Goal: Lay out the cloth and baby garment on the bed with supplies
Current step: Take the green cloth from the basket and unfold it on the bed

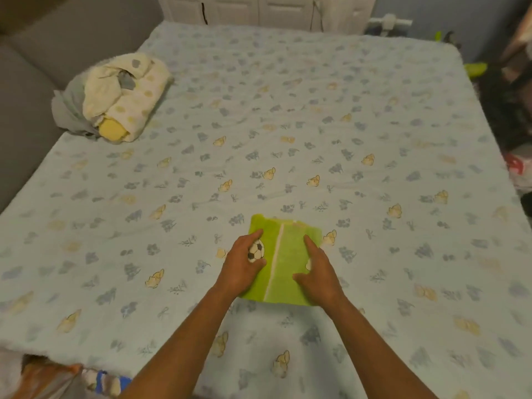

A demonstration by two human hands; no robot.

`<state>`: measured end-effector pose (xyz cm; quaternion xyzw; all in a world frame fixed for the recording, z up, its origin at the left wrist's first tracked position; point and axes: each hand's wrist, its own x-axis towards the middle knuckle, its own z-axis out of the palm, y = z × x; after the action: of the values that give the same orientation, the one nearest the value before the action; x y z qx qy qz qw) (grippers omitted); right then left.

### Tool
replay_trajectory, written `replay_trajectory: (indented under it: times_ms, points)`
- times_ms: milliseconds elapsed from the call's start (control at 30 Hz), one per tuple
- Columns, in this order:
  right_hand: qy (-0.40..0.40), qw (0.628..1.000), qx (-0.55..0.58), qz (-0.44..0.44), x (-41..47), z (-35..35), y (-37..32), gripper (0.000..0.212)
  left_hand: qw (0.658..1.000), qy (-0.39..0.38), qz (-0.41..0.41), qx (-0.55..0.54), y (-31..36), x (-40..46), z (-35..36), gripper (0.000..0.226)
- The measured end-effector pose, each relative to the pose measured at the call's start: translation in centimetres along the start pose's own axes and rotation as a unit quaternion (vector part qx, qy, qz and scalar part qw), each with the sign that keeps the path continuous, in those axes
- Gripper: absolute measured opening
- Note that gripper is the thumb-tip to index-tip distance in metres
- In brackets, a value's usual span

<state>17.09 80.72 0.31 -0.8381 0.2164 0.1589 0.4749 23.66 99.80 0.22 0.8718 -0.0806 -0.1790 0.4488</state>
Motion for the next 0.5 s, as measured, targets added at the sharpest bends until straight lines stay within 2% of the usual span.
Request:
replay_trajectory:
  times_ms: [200,367,433,500]
  points:
    - [0.004,0.997,-0.079,0.01,8.2,4.1,2.9,0.081,0.998,0.006,-0.043,-0.049,-7.6,2.7,2.7,0.07]
    - [-0.022,0.97,-0.232,-0.071,14.5,6.5,5.5,0.087,0.986,0.03,-0.134,-0.09,-12.0,3.1,7.0,0.073]
    - [-0.015,0.94,-0.311,-0.137,16.5,7.5,6.5,0.088,0.983,-0.003,-0.155,-0.103,-13.5,2.3,8.7,0.074]
    - [0.003,0.916,-0.353,-0.194,17.8,8.4,7.5,0.082,0.974,-0.073,-0.189,-0.098,-14.6,1.4,9.8,0.071]
